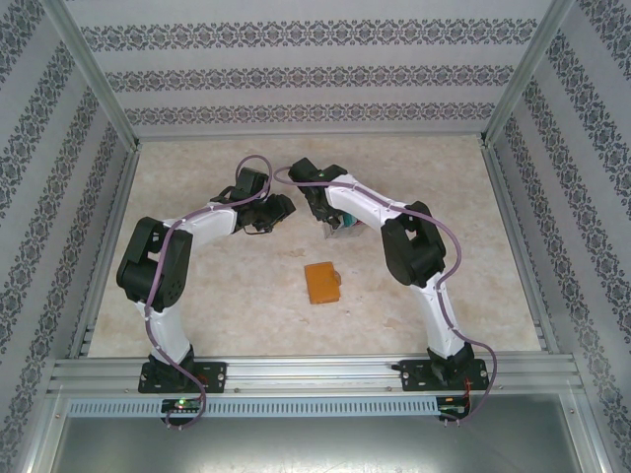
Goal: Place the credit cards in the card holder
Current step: Pick up the credit card from the storage box.
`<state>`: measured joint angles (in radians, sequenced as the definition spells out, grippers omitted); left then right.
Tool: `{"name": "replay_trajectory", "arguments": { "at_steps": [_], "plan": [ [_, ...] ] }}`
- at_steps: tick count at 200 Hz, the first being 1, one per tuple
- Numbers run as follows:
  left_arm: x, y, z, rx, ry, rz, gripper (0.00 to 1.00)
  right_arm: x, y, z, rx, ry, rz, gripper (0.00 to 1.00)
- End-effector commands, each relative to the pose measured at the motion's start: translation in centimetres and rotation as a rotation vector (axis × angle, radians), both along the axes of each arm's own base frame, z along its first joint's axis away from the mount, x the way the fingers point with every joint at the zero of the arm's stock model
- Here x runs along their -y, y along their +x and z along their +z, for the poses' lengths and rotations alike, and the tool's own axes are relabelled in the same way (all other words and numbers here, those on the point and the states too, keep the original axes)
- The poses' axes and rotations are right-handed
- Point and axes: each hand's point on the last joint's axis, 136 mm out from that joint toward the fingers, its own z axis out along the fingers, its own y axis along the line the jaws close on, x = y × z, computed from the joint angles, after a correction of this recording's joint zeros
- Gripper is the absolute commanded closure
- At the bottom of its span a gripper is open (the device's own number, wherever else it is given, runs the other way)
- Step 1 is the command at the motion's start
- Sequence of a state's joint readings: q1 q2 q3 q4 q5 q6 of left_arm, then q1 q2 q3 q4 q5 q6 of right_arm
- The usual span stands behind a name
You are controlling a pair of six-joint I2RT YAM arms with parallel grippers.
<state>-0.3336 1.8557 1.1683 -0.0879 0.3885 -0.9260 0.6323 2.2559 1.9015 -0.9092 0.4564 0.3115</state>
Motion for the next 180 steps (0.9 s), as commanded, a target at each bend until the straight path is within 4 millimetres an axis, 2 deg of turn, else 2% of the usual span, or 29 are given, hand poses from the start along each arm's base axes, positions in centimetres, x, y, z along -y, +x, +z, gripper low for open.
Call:
{"name": "replay_trajectory", "arguments": {
  "at_steps": [1, 47, 136, 180],
  "plan": [
    [0.12, 0.48, 1.29, 0.032, -0.03, 0.01, 0.52, 1.22, -0.27, 1.61, 0.024, -0.021, -0.031, 0.67],
    [0.29, 0.5, 1.06, 0.027, -0.042, 0.013, 0.52, 1.64, -0.27, 1.7, 0.025, -0.033, -0.038, 0.65],
    [0.4, 0.54, 0.79, 0.021, -0.046, 0.01, 0.52, 2.01, -0.26, 2.25, 0.051, -0.03, -0.05, 0.69],
    [0.56, 0.75, 0.99, 0.023, -0.051, 0.006, 0.52, 2.02, -0.43, 1.88, 0.04, -0.02, -0.053, 0.72]
  ]
}}
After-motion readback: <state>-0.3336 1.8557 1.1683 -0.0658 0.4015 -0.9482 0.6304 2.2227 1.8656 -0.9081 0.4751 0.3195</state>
